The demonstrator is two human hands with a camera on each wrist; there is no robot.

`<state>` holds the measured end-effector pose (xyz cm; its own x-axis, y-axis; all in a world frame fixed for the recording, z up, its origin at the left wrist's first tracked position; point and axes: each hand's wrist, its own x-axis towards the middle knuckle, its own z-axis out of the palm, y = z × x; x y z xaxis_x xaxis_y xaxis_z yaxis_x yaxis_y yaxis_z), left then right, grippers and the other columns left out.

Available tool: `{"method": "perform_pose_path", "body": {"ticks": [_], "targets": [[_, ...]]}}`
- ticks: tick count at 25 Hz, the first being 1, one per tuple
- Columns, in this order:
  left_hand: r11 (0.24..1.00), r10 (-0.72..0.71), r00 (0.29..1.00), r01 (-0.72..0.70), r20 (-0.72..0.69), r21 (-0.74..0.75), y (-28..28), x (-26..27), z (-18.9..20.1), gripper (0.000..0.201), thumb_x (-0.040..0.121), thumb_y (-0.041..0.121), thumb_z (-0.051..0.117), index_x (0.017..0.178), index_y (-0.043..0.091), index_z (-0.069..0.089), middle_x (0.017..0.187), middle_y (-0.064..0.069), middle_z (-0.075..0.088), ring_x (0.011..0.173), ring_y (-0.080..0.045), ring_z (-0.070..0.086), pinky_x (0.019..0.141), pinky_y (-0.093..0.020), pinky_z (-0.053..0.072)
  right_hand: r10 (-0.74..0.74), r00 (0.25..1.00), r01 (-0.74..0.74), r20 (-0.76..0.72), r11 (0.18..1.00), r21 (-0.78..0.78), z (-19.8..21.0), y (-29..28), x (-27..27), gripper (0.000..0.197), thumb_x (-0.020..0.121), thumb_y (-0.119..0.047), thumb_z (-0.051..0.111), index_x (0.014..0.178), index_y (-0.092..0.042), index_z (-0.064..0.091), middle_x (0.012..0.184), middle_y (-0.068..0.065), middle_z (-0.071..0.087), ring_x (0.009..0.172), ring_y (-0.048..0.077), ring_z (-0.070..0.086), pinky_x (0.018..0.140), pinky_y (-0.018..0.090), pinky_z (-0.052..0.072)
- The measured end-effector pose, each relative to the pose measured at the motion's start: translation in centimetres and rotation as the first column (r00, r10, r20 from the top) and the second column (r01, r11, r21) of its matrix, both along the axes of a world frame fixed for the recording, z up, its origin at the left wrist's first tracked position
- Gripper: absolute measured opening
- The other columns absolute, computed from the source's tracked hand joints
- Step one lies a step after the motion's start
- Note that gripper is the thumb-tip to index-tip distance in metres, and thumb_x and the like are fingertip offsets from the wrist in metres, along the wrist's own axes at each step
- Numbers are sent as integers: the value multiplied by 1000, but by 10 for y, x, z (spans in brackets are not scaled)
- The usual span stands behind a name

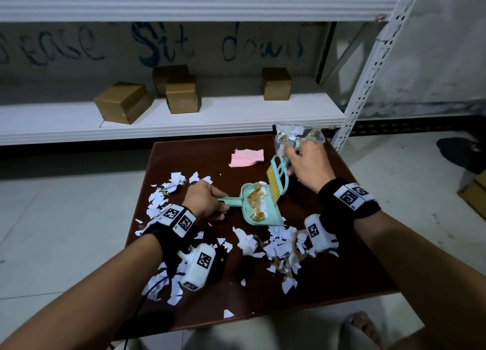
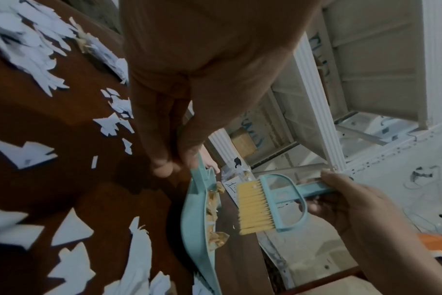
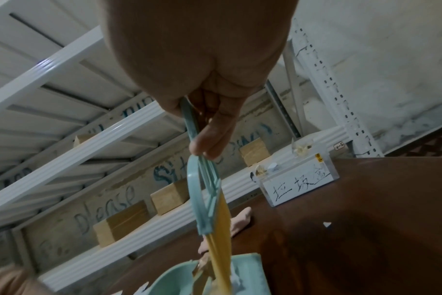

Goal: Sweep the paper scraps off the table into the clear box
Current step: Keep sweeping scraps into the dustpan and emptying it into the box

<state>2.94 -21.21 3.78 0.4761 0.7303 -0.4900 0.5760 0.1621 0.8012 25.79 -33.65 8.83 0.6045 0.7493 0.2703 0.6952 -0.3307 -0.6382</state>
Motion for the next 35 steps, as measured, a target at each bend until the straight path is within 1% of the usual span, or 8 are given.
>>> {"method": "perform_pose_path", "body": {"ticks": [4, 9, 11, 15, 19, 27, 31, 35], "targets": [[990, 98, 989, -85, 108, -113, 0, 0, -4, 23, 83, -14, 70, 102, -3, 75, 87, -27, 72, 63, -31, 70, 56, -33, 62, -124, 991, 132, -59, 976, 172, 12, -12, 27, 45, 104, -29, 51, 75, -4, 74, 56, 4, 69, 54, 12, 69, 60, 21, 55], [971, 173, 957, -127, 233, -202, -3, 14, 10, 20, 85, -13, 67, 101, -4, 74, 85, -25, 73, 66, -28, 74, 59, -31, 63, -274, 960, 280, -60, 922, 269, 28, -26, 51, 47, 103, -24, 51, 71, 1, 74, 53, 2, 61, 61, 24, 66, 66, 28, 47], [971, 184, 944, -131, 274, -201, 0, 26, 19, 19, 86, -13, 66, 102, -5, 73, 78, -22, 72, 60, -25, 73, 57, -28, 62, -335, 938, 347, -92, 888, 303, 32, -28, 67, 54, 102, -37, 48, 72, 2, 71, 58, 6, 65, 62, 25, 66, 71, 26, 50], [983, 168, 919, -130, 356, -129, 13, 67, 44, 22, 88, -11, 66, 110, -11, 68, 78, -21, 69, 52, -17, 69, 60, -28, 62, -390, 902, 432, -186, 812, 393, 39, -34, 97, 61, 95, -49, 41, 72, -3, 73, 58, 9, 71, 68, 28, 74, 79, 49, 61], [985, 166, 922, -138, 350, -103, 28, 115, 69, 16, 89, -8, 66, 104, -11, 69, 75, -22, 69, 46, -18, 67, 51, -30, 61, -423, 890, 452, -169, 775, 442, 50, -40, 106, 54, 100, -38, 43, 75, 0, 73, 59, 4, 70, 67, 23, 71, 81, 34, 58], [991, 132, 957, -125, 257, -44, 31, 199, 80, 12, 89, -4, 69, 80, -9, 62, 48, -13, 63, 40, -22, 63, 47, -34, 60, -452, 863, 503, -227, 719, 480, 54, -46, 127, 50, 104, -36, 45, 80, -4, 75, 56, 1, 68, 67, 17, 74, 78, 29, 58], [993, 116, 962, -107, 246, -48, 25, 218, 79, 15, 85, -4, 74, 95, -13, 67, 75, -21, 70, 43, -21, 65, 40, -29, 54, -434, 864, 504, -257, 722, 474, 53, -48, 135, 51, 102, -41, 45, 77, -6, 74, 54, -2, 68, 64, 17, 74, 78, 42, 61], [991, 134, 952, -122, 276, -63, 20, 232, 87, 14, 82, -4, 77, 89, -12, 68, 75, -22, 68, 43, -19, 62, 40, -25, 51, -438, 858, 513, -268, 712, 479, 53, -54, 140, 48, 103, -41, 47, 80, -7, 74, 58, 1, 71, 60, 13, 74, 72, 39, 62]]}}
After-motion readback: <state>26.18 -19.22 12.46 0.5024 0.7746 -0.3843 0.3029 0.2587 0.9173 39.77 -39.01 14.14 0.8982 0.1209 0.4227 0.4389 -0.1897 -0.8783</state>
